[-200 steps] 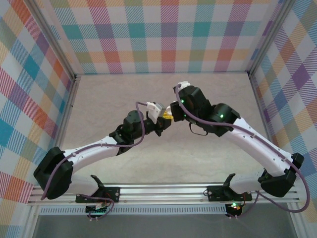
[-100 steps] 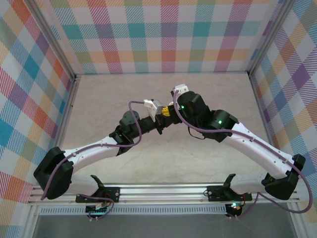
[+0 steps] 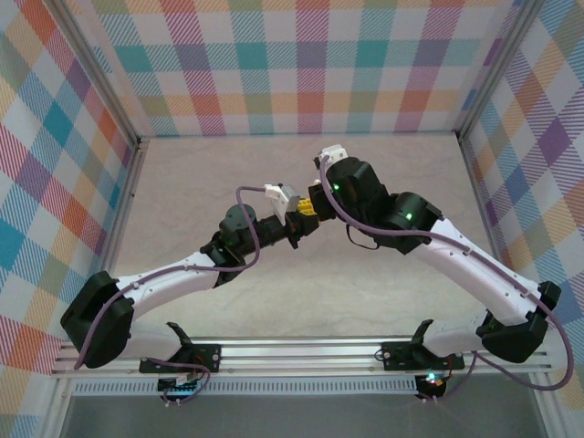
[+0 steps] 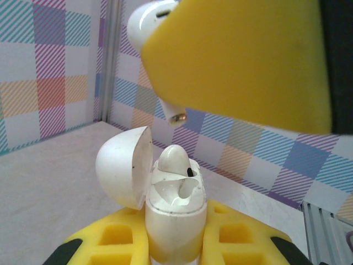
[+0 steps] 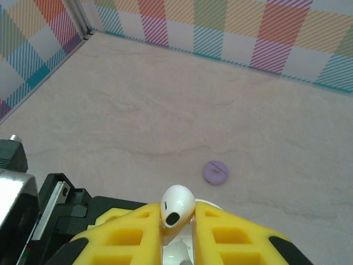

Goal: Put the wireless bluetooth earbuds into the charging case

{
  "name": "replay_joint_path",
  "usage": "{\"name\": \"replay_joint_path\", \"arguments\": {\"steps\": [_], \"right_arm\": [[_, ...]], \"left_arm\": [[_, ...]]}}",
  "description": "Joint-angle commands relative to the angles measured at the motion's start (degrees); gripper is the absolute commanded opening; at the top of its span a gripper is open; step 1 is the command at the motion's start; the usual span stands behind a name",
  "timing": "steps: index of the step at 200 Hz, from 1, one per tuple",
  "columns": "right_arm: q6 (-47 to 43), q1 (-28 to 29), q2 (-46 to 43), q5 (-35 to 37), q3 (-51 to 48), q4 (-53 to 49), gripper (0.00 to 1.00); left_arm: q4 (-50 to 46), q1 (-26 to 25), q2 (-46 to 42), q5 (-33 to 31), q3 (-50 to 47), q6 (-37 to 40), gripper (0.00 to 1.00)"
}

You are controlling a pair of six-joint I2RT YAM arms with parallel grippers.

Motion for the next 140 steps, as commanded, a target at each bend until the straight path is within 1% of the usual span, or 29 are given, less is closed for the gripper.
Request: {"name": "replay_joint_path", "arguments": {"steps": [1,71,140], "right_arm": [[0.82,-0.13,1.32,-0.64,2.36,-4.07,0.2],[1.29,-1.05,1.82,-1.52,1.89,-5.14,0.2],[2.36,-1.48,1.86,-3.01,3.38,-7.8,0.2]], "left_arm": [[0.31,-0.78,-2.11,-0.27,0.57,-1.23,0.0],[0.41,-0.78,-3.52,-0.19,0.9,-2.99,0.0],[0.12,-0.75,-3.85,-1.02,0.65,-3.01,0.0]]}}
